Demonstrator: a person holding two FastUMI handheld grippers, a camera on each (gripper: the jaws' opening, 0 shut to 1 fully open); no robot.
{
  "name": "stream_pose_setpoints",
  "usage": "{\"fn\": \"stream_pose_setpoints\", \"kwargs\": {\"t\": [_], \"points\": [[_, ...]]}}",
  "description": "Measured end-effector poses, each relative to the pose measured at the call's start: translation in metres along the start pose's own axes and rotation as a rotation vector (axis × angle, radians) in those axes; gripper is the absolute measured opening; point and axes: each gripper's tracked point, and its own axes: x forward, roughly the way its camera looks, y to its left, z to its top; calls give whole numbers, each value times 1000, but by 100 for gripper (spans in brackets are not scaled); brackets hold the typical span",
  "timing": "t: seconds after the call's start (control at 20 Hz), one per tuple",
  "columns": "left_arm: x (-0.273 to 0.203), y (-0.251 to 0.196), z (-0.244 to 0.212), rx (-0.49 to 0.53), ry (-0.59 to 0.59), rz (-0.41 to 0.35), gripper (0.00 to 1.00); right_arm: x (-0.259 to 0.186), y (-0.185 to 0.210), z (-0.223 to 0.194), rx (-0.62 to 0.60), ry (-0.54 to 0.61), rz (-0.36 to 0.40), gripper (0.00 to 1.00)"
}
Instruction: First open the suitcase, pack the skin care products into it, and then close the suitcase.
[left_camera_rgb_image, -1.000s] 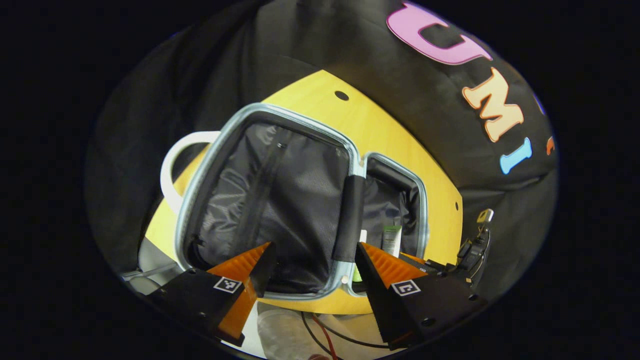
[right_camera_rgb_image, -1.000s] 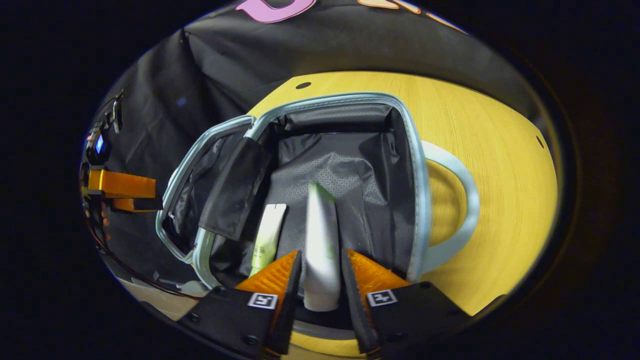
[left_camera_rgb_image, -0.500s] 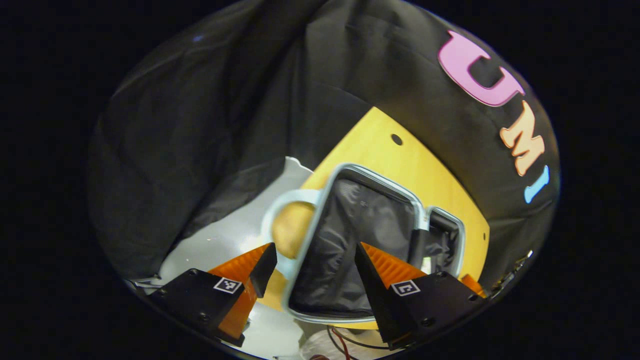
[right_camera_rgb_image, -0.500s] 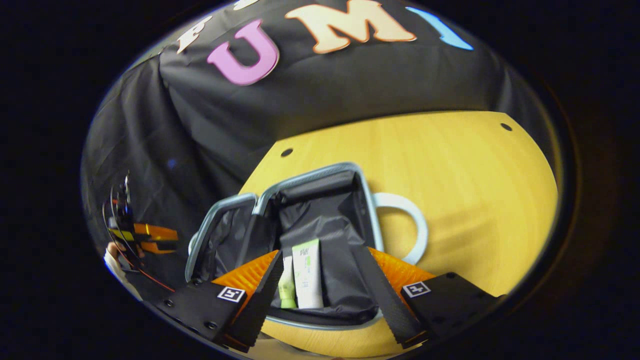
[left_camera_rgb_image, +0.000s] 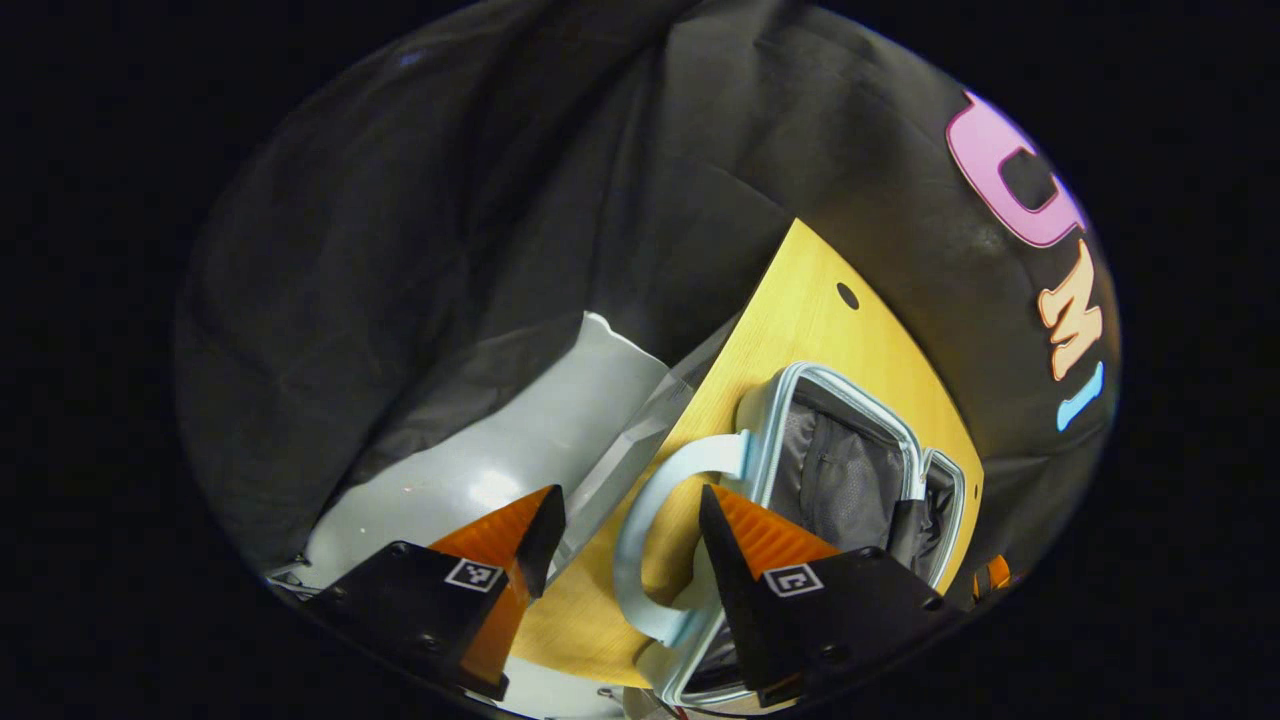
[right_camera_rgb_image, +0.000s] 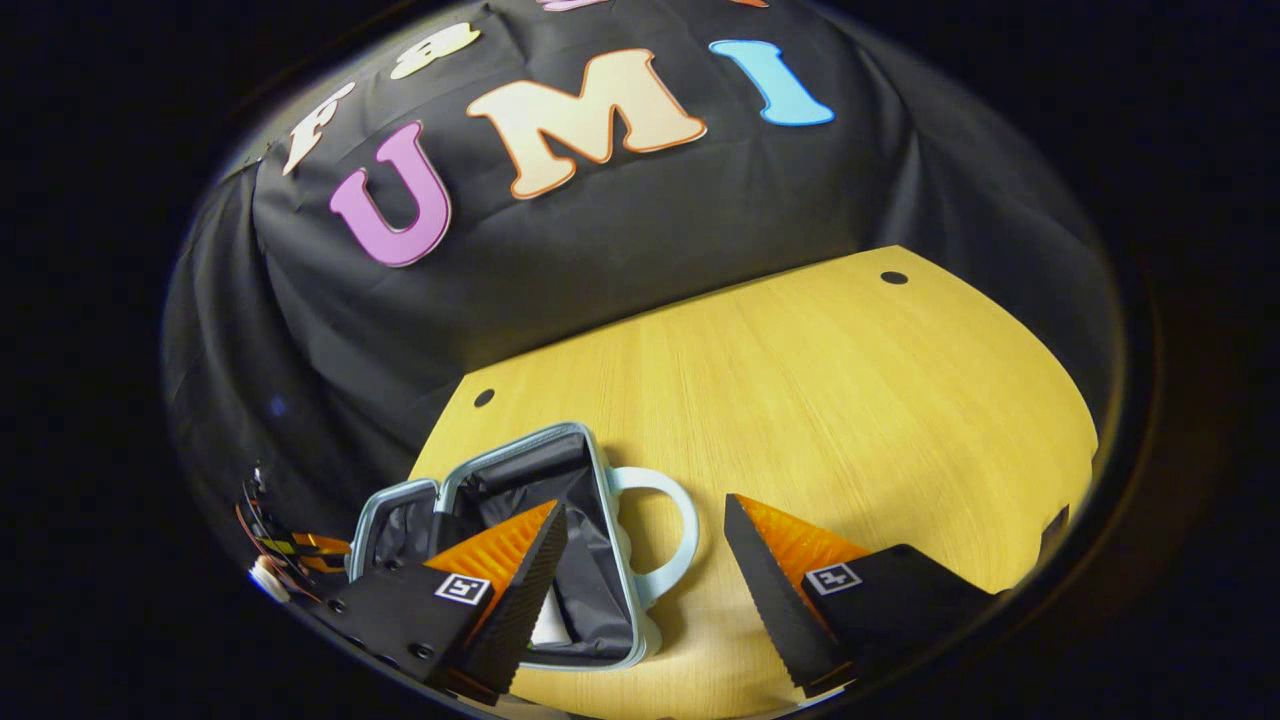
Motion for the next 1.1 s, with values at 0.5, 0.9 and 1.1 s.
{"fn": "stream_pose_setpoints", "kwargs": {"t": [0.5, 0.9, 1.1], "points": [[16, -8, -12, -49, 48, -108, 13, -7, -13, 8, 20, -32, -44, 98], [-20, -34, -4, 95, 43, -63, 2, -10, -18, -1, -18, -10, -22, 98], [-69, -78, 5, 111, -7, -96, 2, -13, -27, -1, -11, 7, -8, 98]]}}
